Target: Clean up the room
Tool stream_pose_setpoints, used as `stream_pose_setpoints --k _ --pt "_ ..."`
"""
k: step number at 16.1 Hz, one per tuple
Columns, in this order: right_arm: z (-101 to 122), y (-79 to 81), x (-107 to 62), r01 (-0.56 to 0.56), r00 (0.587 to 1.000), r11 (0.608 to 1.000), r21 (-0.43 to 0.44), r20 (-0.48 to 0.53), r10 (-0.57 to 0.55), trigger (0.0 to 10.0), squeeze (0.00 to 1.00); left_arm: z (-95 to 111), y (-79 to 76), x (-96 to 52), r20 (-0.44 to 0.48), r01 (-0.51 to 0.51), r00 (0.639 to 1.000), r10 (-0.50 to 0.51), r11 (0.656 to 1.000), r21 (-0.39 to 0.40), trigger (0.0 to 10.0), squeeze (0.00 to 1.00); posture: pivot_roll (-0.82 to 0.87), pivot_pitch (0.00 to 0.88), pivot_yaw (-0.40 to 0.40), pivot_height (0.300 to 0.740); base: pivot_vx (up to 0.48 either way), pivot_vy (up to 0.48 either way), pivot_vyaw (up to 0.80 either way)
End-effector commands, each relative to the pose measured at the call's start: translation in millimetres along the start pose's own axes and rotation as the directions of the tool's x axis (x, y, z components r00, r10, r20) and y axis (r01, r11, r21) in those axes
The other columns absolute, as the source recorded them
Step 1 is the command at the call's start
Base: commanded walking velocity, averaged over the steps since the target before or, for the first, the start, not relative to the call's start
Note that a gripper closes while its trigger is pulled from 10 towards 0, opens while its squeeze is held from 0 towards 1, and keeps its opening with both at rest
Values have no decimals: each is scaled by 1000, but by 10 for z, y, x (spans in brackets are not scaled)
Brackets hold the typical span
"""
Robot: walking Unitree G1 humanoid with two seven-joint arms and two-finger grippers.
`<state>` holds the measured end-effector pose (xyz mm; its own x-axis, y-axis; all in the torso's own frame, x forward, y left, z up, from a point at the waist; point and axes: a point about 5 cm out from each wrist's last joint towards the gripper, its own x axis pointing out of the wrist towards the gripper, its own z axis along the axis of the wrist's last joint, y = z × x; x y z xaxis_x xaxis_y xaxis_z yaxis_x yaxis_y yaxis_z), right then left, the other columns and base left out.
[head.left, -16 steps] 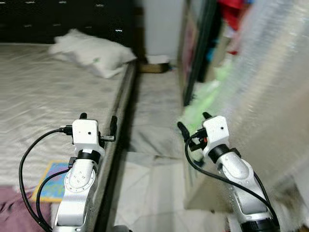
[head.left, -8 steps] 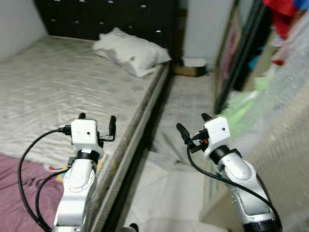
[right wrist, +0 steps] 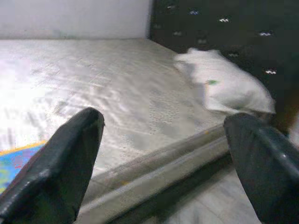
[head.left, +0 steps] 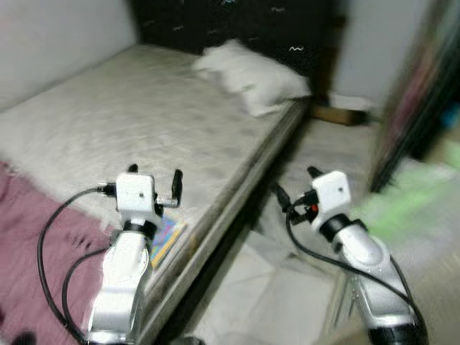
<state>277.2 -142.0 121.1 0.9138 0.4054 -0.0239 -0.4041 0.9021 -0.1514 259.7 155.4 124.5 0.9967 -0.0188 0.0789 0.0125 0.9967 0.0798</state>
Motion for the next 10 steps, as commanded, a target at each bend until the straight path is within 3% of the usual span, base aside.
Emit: stream_pose_setpoints --k 1,10 --pt "6 19 -7 -11 1000 1000 -1 8 11 10000 0 -7 4 3 -4 5 1000 -5 1000 6 10000 0 -40 0 13 740 0 0 800" --pt "17 22 23 -10 1000 1000 -6 22 10 10000 0 -9 3 30 -3 2 1000 -2 1000 9 10000 0 -41 0 17 740 0 0 800"
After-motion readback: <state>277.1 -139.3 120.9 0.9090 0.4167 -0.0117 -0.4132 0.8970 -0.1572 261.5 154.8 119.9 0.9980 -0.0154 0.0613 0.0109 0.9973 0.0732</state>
